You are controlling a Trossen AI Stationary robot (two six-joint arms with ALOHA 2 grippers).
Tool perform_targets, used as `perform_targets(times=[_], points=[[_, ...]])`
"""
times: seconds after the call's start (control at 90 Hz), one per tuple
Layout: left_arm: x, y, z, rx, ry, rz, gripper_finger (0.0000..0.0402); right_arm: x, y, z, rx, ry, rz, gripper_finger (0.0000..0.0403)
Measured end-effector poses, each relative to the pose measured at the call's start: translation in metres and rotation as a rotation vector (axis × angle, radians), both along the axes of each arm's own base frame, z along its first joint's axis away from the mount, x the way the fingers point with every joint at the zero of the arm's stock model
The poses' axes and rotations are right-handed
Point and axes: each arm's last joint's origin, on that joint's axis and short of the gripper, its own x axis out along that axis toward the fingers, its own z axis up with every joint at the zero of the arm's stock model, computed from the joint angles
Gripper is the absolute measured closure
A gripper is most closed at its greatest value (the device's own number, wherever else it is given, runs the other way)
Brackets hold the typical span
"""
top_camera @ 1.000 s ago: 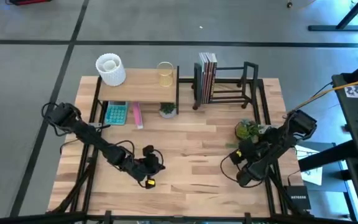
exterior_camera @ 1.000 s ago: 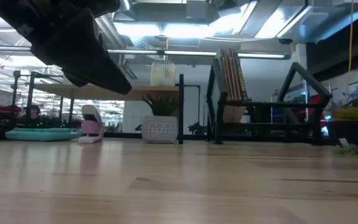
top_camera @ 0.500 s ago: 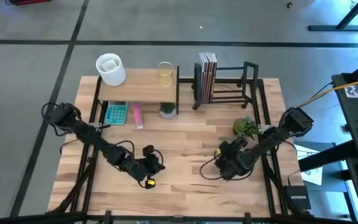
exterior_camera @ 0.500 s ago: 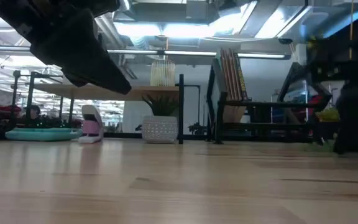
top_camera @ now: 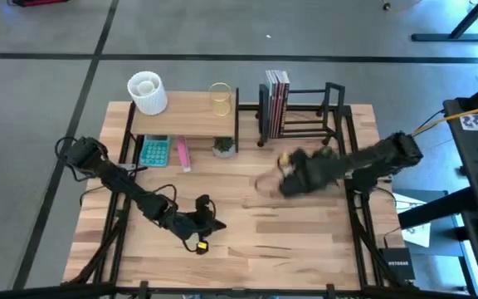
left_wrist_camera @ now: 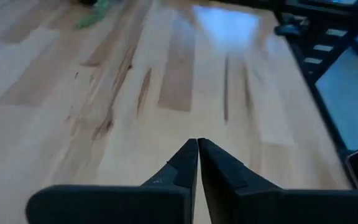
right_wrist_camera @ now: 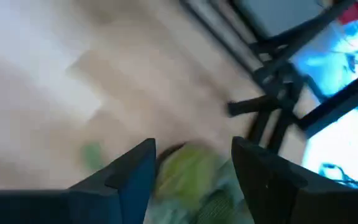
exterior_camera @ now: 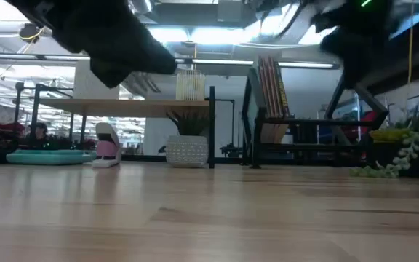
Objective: Stock shelves
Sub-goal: Put the black plant vase on the shelf
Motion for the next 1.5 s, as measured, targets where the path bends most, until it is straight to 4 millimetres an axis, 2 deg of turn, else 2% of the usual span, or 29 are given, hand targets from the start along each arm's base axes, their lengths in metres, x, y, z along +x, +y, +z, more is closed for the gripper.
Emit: perform_targets(times=[0.122,0.233,0.344,0.467,0.6,0.744,0.867,0.911,1.233,1.378,1.5], points=[[0.000,0.000,0.000,-0.001,0.003,-0.006,0.0400,-0.017,-0.054,0.020,-0.002,-0.039,-0.194,0.0205],[0.000,0.000,-0.001,0.007,0.016,-0.006,0.0400,-0.038,-0.093,0.031,0.069,-0.083,-0.376,0.0205],[0.000,0.000,-0.001,0.006,0.014,-0.006,0.0400,-0.059,-0.117,0.037,0.185,-0.120,-0.493,0.0205],[-0.001,0.000,-0.001,0.006,0.015,-0.008,0.0400,-0.072,-0.130,0.038,0.334,-0.179,-0.582,0.0206],[-0.001,0.000,-0.001,0.012,0.016,-0.017,0.0400,-0.071,-0.132,0.033,0.487,-0.214,-0.604,0.0232],[-0.002,-0.002,-0.001,0.024,0.015,-0.031,0.0400,-0.070,-0.127,0.017,0.643,-0.193,-0.640,0.0300],[-0.003,-0.005,-0.001,0.029,0.015,-0.044,0.0400,-0.073,-0.119,-0.002,0.606,-0.101,-0.674,0.0376],[-0.004,-0.006,-0.001,0.032,0.014,-0.048,0.0400,-0.074,-0.116,-0.008,0.569,-0.068,-0.680,0.0392],[-0.006,-0.010,-0.001,0.039,0.012,-0.067,0.0400,-0.084,-0.095,-0.049,0.465,0.103,-0.726,0.0400],[-0.006,-0.010,0.000,0.046,0.005,-0.073,0.0400,-0.085,-0.094,-0.063,0.460,0.092,-0.707,0.0402],[-0.006,-0.010,0.000,0.047,0.006,-0.073,0.0400,-0.080,-0.096,-0.075,0.496,0.010,-0.656,0.0402]])
